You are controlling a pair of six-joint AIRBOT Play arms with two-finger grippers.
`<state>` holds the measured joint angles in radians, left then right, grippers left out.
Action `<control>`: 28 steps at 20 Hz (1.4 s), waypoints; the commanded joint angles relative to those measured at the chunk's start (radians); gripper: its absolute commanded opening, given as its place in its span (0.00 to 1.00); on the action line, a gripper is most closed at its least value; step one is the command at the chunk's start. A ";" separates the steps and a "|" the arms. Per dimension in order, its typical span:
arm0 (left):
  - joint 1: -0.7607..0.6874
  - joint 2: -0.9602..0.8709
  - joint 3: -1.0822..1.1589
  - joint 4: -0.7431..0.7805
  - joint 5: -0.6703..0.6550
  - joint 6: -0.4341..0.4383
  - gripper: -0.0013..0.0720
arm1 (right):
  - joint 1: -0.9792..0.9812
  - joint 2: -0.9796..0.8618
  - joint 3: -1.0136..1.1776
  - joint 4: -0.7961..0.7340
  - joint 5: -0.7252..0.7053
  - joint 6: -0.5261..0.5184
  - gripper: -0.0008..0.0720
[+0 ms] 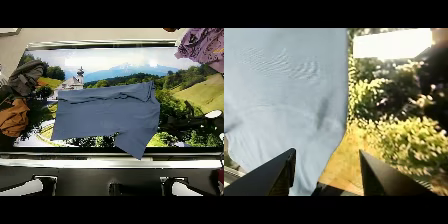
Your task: Fold the clothes and pants, and hang the long-sleeved shirts on hangers.
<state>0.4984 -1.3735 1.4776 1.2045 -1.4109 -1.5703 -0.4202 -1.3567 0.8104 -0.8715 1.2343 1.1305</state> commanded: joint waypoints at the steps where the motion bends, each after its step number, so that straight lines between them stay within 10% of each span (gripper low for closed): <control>1: -0.015 0.005 -0.011 0.000 0.029 0.000 0.93 | 0.001 -0.056 -0.043 0.114 -0.031 -0.064 0.67; 10: -0.047 0.005 -0.011 0.000 0.043 0.000 0.93 | 0.013 -0.120 -0.043 0.084 -0.069 -0.098 0.65; 18: -0.047 0.006 -0.027 0.000 0.071 -0.053 0.93 | 0.013 -0.184 -0.050 0.135 -0.082 -0.132 0.05; 28: 0.163 0.170 -0.738 -0.288 0.149 0.283 0.93 | 0.013 -0.137 -0.050 0.130 -0.067 -0.101 0.04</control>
<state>0.6090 -1.2285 0.9283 1.0595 -1.2804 -1.4197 -0.4065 -1.4998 0.7593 -0.7475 1.1442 1.0142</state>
